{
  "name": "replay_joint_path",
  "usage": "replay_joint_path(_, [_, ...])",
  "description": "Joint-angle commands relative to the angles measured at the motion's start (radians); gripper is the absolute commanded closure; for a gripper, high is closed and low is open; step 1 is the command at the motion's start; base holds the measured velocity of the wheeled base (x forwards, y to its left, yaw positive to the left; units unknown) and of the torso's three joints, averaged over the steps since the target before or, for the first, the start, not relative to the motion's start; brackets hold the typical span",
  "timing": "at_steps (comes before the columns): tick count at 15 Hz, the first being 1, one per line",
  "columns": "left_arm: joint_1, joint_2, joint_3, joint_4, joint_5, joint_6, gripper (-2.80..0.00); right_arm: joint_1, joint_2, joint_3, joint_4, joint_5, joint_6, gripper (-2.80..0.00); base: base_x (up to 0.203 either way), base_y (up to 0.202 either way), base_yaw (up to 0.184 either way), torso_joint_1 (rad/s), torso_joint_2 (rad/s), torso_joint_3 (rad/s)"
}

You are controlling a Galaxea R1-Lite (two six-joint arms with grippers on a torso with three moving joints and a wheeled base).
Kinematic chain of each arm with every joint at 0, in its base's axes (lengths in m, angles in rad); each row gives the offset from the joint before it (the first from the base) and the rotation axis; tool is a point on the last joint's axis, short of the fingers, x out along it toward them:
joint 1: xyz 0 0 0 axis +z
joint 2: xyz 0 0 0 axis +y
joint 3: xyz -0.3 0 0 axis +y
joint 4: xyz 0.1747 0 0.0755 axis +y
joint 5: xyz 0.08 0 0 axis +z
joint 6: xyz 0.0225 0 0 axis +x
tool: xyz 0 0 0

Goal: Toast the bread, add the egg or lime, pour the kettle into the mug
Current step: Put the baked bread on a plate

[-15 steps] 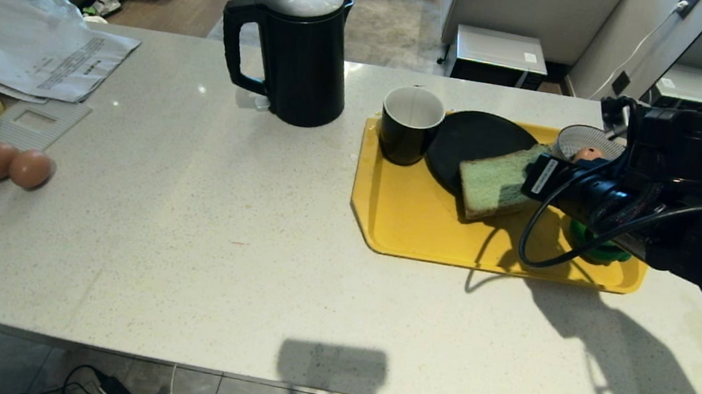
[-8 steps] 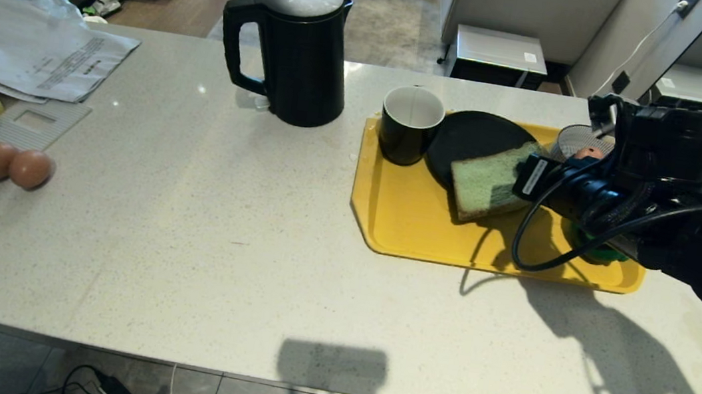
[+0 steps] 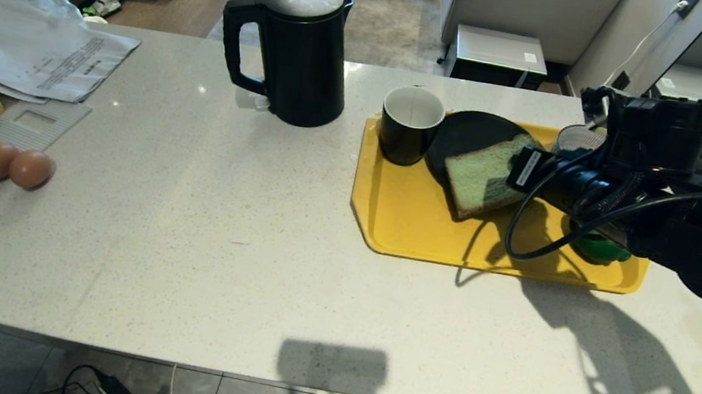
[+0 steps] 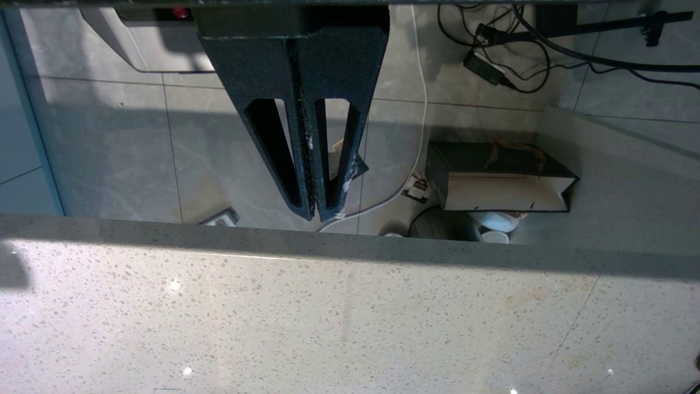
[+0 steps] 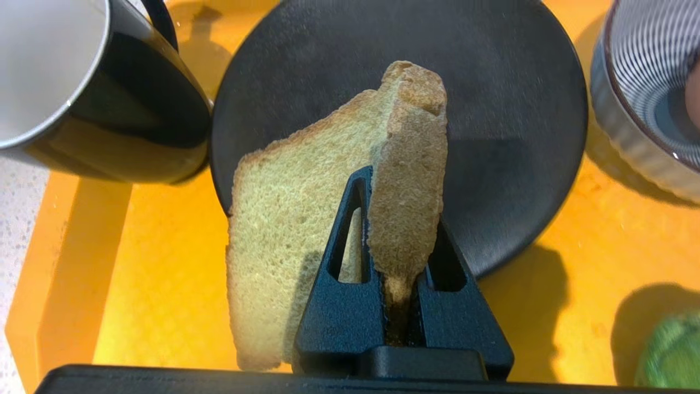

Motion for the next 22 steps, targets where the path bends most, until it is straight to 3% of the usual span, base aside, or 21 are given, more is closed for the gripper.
replay_joint_path(1, [0.001,-0.001,0.017,-0.001,0.001,-0.001,0.0,-0.001,0.023,-0.018,-0.003,-0.001,-0.001,0.0,0.0,0.0,0.0,0.0,0.0,0.0])
replay_joint_path(13, [0.001,-0.001,0.017,-0.001,0.001,-0.001,0.0,-0.063,0.062,-0.07,0.0,0.025,-0.003,0.0,0.0,0.0,0.0,0.0,0.0,0.0])
replay_joint_path(22, [0.0,-0.001,0.017,-0.001,0.001,-0.001,0.0,-0.096,0.035,0.013,-0.001,0.025,-0.029,0.0,0.0,0.0,0.0,0.0,0.0,0.0])
